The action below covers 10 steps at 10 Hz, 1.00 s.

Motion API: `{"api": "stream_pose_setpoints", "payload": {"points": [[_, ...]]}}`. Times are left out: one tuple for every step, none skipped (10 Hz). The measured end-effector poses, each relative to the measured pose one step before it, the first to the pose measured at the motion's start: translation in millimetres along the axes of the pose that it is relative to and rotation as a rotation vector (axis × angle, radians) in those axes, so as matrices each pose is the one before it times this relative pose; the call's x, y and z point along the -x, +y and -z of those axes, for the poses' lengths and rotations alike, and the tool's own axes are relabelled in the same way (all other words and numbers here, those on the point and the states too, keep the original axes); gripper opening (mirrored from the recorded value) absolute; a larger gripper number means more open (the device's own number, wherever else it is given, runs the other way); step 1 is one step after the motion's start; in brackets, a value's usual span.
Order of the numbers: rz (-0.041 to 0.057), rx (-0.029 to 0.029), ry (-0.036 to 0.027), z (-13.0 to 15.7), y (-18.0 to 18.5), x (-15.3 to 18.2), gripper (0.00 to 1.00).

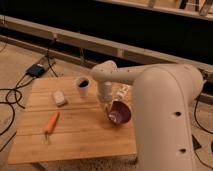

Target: Drag the ceramic bowl in a circle

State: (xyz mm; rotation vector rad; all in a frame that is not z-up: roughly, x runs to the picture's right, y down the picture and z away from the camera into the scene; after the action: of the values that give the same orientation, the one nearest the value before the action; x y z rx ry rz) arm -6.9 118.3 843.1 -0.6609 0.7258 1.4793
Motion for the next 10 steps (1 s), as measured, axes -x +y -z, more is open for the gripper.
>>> {"api": "stream_pose_setpoints", "payload": {"points": [[0.02443, 0.00548, -0.00744, 1.98, 14.56, 8.3, 0.0], [0.02399, 0.00837, -0.00627, 2.36, 13.64, 5.01, 0.0], [0.03722, 0.01189, -0.0068, 3.72, 19.92, 3.93, 0.0], [0.03867, 0.0145, -0.00178, 2.86, 19.64, 0.05, 0.0], [0.04245, 0.02093, -0.0006, 3.75, 21.32, -2.8, 0.0], [0.03733, 0.02338, 0.00019, 3.23, 19.14, -5.4, 0.0], [0.02348, 0.01743, 0.00233, 1.95, 12.47, -5.95, 0.0], [0.02767, 0.0214, 0.01154, 1.09, 14.4, -11.84, 0.0], [0.01582, 0.01465, 0.01311, -0.36, 7.99, -10.89, 0.0], [0.00986, 0.01413, 0.02, -1.06, 5.3, -13.92, 0.0]]}}
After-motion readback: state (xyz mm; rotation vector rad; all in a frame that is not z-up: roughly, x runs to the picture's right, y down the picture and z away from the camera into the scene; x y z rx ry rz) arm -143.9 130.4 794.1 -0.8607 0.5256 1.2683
